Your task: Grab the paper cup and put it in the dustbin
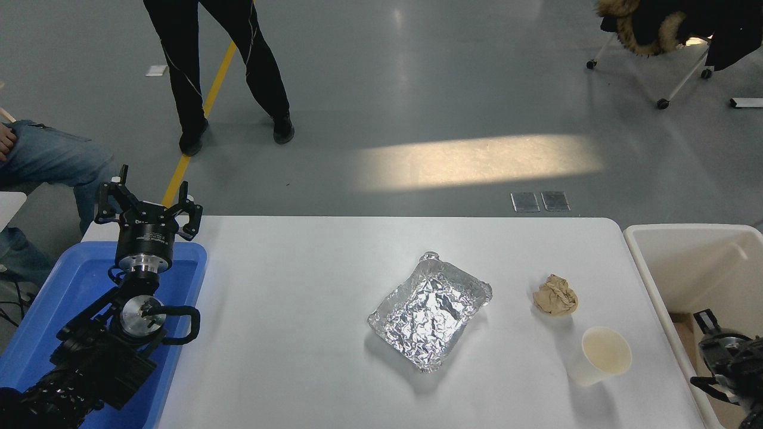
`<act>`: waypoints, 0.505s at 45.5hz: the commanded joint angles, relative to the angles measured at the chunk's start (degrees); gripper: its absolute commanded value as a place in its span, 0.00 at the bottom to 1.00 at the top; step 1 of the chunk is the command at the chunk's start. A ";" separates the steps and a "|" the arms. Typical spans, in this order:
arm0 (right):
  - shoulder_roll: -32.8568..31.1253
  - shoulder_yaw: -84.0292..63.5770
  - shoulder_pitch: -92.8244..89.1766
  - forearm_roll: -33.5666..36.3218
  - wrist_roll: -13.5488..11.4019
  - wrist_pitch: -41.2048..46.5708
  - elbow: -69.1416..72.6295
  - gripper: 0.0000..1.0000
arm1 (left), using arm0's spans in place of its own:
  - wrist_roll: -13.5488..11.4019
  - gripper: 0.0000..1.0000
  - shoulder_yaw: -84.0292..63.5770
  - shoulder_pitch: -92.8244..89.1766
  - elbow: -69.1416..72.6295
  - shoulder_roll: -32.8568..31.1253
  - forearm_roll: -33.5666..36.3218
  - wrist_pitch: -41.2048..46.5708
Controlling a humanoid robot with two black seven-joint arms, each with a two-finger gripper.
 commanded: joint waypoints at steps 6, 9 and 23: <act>0.16 -0.05 0.25 0.02 0.12 -1.21 -0.05 0.00 | 0.10 0.99 0.00 -0.09 -0.02 -0.01 0.09 0.00; 0.07 -0.05 0.52 0.02 0.12 -1.12 -0.05 0.00 | 0.10 0.99 0.00 -0.09 -0.02 -0.01 0.09 0.00; 0.07 -0.49 2.63 0.02 0.12 -0.77 -0.05 0.00 | 0.10 0.99 0.00 -0.09 0.07 -0.01 0.09 0.00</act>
